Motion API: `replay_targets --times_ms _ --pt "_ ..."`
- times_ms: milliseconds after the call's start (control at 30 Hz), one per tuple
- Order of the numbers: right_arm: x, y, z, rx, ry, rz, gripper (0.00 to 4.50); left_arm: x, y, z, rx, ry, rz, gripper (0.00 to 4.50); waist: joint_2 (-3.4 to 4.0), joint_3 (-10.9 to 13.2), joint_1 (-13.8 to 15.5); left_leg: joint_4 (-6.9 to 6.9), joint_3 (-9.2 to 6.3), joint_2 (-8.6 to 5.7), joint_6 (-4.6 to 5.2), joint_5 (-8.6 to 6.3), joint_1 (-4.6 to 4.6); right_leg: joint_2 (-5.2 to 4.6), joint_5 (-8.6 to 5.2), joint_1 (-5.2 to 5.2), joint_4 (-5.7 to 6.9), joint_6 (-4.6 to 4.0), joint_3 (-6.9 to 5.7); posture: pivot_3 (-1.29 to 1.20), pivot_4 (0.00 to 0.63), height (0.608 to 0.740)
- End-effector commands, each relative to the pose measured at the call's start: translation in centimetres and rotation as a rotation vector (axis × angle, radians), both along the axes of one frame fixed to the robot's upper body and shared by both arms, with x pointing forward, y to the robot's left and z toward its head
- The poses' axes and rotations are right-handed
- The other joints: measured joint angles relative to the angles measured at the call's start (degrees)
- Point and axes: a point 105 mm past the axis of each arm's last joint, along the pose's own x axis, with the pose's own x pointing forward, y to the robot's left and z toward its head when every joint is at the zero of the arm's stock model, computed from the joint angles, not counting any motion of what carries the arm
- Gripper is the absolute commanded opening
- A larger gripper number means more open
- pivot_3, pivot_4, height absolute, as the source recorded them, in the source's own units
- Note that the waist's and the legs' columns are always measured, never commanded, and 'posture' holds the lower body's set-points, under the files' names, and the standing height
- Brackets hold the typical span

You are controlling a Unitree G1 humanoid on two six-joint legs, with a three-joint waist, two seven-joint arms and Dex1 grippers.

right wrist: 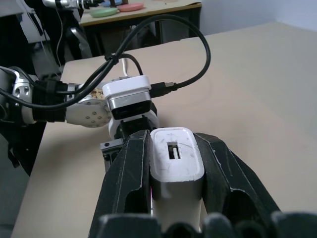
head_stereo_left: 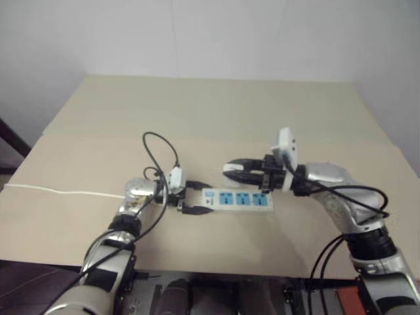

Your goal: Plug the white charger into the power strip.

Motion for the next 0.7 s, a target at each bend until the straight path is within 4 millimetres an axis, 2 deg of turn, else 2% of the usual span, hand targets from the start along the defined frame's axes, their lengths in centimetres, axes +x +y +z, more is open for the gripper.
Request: replay_targets --times_ms 33,167,500,700 --pt "-0.5 0.8 0.9 0.043 -0.063 0.074 1.12 -0.4 -0.5 -0.1 0.028 0.017 -0.064 3.22 0.00 0.0 0.0 0.00 0.02 0.02 0.00 0.00 0.01 0.03 0.00 0.00 0.00 0.00 -0.01 0.00 0.150 0.740" --pt "0.2 1.2 0.3 0.031 -0.119 0.087 1.12 -0.4 -0.5 -0.2 0.035 0.004 -0.068 3.22 0.00 0.0 -0.1 0.01 0.07 0.04 0.00 0.00 0.02 0.09 0.00 0.00 0.02 0.00 -0.04 0.00 0.150 0.740" --pt "1.0 1.5 -1.9 -0.009 -0.094 0.127 1.12 -0.3 -0.4 -0.2 0.029 0.002 -0.058 3.22 0.00 0.0 -0.1 0.01 0.07 0.05 0.00 0.00 0.03 0.09 0.00 0.01 0.04 0.00 -0.05 0.00 0.150 0.740" --pt "1.6 1.2 -2.5 -0.017 -0.086 0.114 1.12 -0.3 -0.5 -0.2 0.031 0.013 -0.056 3.22 0.00 0.0 -0.1 0.01 0.07 0.04 0.00 0.00 0.03 0.09 0.00 0.01 0.05 0.00 -0.04 0.00 0.150 0.740"
